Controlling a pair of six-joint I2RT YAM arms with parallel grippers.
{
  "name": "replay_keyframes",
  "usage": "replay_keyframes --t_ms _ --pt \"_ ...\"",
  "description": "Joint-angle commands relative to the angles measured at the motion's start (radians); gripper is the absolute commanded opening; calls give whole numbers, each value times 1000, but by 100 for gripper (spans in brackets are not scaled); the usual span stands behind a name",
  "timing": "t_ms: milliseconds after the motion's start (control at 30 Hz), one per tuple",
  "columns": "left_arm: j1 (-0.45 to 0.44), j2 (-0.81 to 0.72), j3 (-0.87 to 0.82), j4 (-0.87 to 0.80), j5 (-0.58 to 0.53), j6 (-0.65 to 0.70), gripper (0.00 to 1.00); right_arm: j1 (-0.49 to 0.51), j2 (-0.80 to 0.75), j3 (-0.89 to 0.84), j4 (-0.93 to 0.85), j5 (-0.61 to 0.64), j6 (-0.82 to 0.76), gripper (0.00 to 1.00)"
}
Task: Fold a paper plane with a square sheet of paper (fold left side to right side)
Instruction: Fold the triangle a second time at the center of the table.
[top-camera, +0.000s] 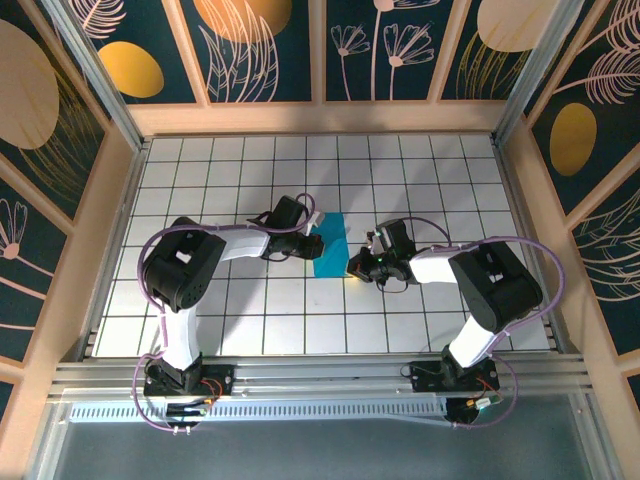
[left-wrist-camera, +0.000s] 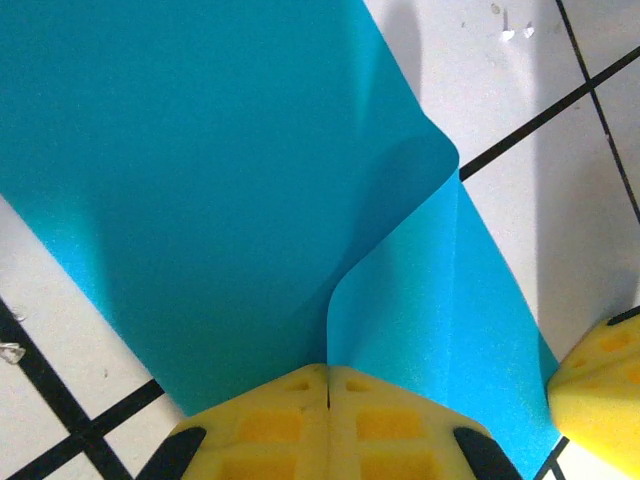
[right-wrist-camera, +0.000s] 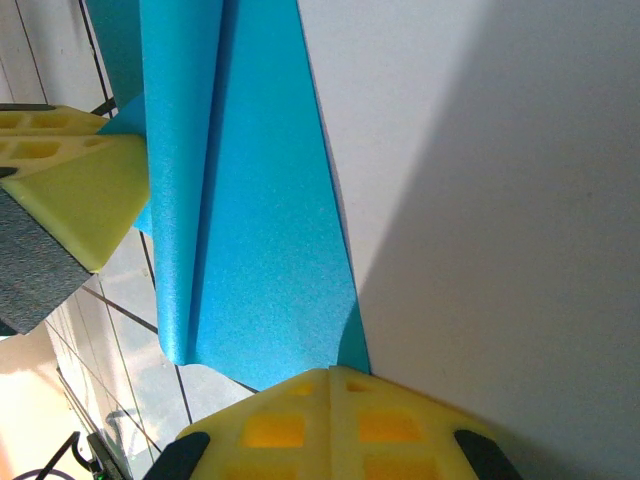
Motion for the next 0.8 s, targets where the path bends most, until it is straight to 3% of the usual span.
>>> replay_keyframes --t_ms 0,500,767 --pt "9 27 29 0 12 26 0 -3 41 -11 -112 26 -26 0" --pt "9 41 25 -20 -7 42 0 -10 -116 78 -132 -27 -36 0" --pt "9 41 25 -23 -9 45 0 8 -42 99 121 -47 98 0"
